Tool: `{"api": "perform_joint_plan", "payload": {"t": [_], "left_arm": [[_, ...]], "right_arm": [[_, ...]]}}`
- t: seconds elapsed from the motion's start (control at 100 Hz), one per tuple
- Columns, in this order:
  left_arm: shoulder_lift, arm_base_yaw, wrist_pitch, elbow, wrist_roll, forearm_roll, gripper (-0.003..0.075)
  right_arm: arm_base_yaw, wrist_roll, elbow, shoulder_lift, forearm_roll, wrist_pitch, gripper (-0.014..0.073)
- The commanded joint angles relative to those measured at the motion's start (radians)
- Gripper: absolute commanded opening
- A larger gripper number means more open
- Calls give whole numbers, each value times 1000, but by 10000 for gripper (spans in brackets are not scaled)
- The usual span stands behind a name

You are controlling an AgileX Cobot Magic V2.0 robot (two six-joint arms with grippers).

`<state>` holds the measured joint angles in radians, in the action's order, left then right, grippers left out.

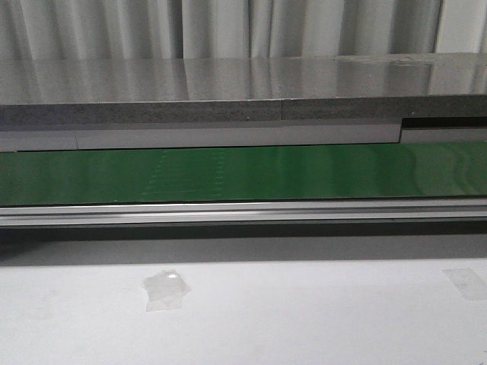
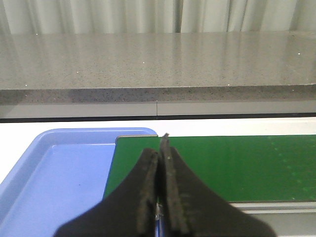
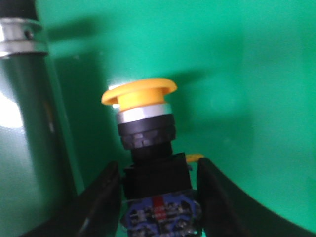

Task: Move button from left to right
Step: 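Lift the button with the right gripper and place it in the green tray, then open the right gripper and raise it away from the green tray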

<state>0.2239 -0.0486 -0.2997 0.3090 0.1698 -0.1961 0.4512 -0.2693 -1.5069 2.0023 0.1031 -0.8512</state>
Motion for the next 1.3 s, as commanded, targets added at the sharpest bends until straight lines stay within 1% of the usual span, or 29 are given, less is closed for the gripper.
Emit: {"api": "perform_joint_plan", "payload": {"t": [0.0,0.21,0.29,0.36,0.38,0.48,0.55,0.8,1.03,1.17,1.29], "left_arm": [[11,4,83,27,0,-13,-20],[11,4,83,27,0,-13,-20],[11,4,83,27,0,-13,-20],[11,4,83,27,0,-13,-20],[11,4,83,27,0,-13,-20],[11,4,83,27,0,-13,-20],[11,4,83,27,0,-13,-20],[11,4,83,27,0,-13,-20],[11,4,83,27,0,-13,-20],[11,4,83,27,0,-13,-20],[11,4,83,27,0,-13,-20]], "right_arm": [[6,-10,-28,-38,2,33,164],[9,-9,-28,-22,2,31,164],[13,-9,-28,-21,2,27,190],[20,1,-28,-21,2,24,256],[22,5,-28,-21,2,23,293],[30,16,-28,-21,1,15,422],[32,17,-28,-21,1,15,472],[32,24,-28,-41,2,13,478],[32,26,-28,-142,3,40,478],[20,25,-28,-226,78,67,478],[-19,24,-28,-299,103,90,478]]}}
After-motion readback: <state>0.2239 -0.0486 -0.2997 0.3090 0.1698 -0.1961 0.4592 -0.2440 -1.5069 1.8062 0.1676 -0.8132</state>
